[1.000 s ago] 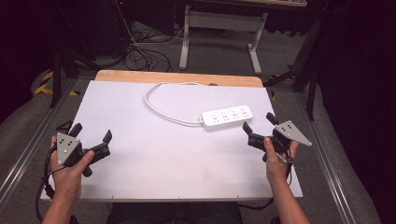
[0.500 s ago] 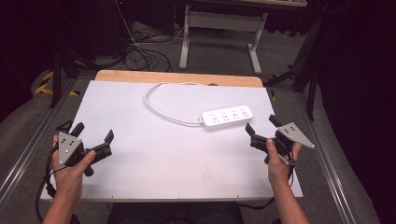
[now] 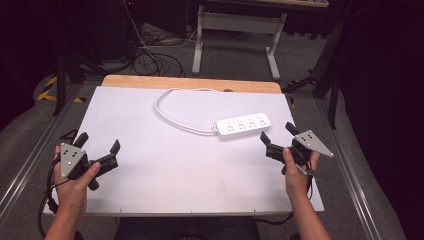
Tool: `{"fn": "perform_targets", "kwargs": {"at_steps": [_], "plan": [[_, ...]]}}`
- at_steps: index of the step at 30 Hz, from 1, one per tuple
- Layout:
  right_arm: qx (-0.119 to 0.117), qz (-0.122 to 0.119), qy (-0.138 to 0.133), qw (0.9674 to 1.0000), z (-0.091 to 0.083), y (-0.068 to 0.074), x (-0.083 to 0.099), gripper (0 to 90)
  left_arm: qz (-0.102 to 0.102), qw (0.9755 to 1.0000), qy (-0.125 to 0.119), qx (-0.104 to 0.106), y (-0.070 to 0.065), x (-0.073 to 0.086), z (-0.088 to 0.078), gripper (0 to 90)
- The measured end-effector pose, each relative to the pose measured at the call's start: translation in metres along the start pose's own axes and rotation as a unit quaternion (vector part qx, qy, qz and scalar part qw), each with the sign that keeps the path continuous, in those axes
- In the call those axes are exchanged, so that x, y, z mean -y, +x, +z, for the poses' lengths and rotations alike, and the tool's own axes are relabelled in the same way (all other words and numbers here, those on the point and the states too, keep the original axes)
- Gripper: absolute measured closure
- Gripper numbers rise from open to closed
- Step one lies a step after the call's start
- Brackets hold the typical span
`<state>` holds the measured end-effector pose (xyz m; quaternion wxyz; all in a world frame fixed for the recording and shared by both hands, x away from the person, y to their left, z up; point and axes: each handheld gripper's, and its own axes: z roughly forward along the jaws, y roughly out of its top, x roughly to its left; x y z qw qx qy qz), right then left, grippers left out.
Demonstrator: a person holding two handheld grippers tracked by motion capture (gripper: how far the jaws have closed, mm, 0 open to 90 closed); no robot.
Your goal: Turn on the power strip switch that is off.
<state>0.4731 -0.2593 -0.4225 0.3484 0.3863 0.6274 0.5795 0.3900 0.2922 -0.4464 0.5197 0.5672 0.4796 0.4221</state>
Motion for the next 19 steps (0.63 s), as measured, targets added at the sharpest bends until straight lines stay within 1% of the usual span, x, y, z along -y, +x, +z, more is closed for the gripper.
{"fn": "perform_targets", "kwargs": {"at_steps": [4, 7, 11, 12, 15, 19], "plan": [[-0.001, -0.001, -0.003, 1.0000, 0.0018, -0.0008, 0.0000, 2.1, -0.001, 1.0000, 0.002, -0.001, 0.0010, 0.0004, 0.0006, 2.8], [0.000, 0.001, 0.000, 1.0000, 0.0030, -0.0016, 0.0006, 2.1, 0.000, 1.0000, 0.002, -0.001, 0.0009, 0.0004, 0.0010, 2.8], [0.001, 0.001, -0.001, 1.0000, 0.0019, -0.0020, 0.0002, 2.1, 0.000, 1.0000, 0.001, -0.001, 0.0006, 0.0004, -0.0001, 2.8], [0.000, 0.003, -0.003, 1.0000, 0.0016, -0.0016, 0.0000, 2.1, 0.000, 1.0000, 0.001, -0.001, 0.0009, 0.0003, -0.0004, 2.8], [0.000, -0.002, -0.003, 1.0000, 0.0020, -0.0009, -0.0001, 2.1, -0.001, 1.0000, 0.001, -0.002, 0.0015, 0.0004, -0.0002, 2.8], [-0.002, 0.001, 0.000, 1.0000, 0.0035, -0.0006, 0.0003, 2.1, 0.000, 1.0000, 0.002, -0.001, 0.0015, 0.0006, 0.0008, 2.8]]}}
